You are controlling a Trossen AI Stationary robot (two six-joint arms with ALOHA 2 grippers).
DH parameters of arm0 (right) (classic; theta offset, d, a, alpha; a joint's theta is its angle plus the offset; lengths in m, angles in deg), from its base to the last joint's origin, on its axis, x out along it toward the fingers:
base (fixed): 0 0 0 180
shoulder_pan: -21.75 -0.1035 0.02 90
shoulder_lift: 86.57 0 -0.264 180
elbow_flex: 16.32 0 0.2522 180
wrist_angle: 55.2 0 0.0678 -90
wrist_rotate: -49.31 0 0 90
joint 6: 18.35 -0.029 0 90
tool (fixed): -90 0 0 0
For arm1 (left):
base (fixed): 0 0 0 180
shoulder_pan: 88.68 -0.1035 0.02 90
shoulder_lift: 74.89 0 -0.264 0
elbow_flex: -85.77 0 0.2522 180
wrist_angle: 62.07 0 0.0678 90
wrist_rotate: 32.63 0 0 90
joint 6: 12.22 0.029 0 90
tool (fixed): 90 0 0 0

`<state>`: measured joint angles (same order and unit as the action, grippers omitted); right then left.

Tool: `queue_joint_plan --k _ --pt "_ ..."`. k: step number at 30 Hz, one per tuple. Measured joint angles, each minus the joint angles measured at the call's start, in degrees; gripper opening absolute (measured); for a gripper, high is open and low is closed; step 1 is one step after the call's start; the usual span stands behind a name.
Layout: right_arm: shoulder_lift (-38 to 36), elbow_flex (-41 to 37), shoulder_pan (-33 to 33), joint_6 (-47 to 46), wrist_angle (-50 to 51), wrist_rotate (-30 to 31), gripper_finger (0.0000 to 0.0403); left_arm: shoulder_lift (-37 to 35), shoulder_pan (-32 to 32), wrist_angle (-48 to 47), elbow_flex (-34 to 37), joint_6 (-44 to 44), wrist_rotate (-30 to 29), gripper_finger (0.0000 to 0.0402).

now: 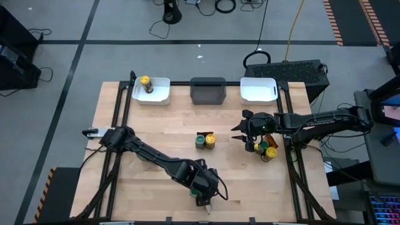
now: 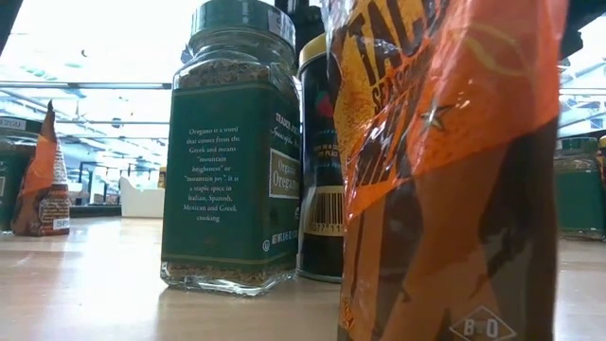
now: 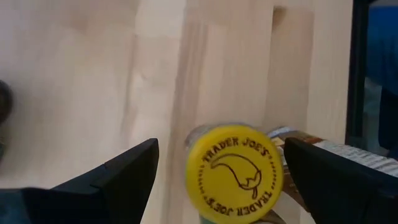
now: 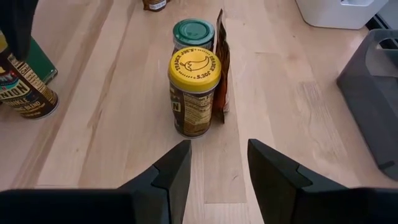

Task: Sort spices by type
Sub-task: Put the bottom yellow seasoning bottle into the left white bin

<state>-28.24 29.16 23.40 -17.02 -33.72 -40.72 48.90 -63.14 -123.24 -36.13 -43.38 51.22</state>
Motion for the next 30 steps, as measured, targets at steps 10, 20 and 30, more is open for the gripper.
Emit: queue_joint_plan --k 10,20,30 --pt "0.0 0.0 0.0 -0.2 -0.1 0.0 0.0141 -0.1 0.0 0.0 0.0 0.0 0.1 0.035" --pt "0.0 0.0 0.0 -0.2 -0.1 0.0 0.0141 -0.1 -0.2 0.4 2.0 0.0 0.1 0.035" --pt "0.0 0.0 0.0 -0.2 -0.1 0.0 0.0141 -0.1 -0.5 0.5 2.0 0.0 0.1 0.035"
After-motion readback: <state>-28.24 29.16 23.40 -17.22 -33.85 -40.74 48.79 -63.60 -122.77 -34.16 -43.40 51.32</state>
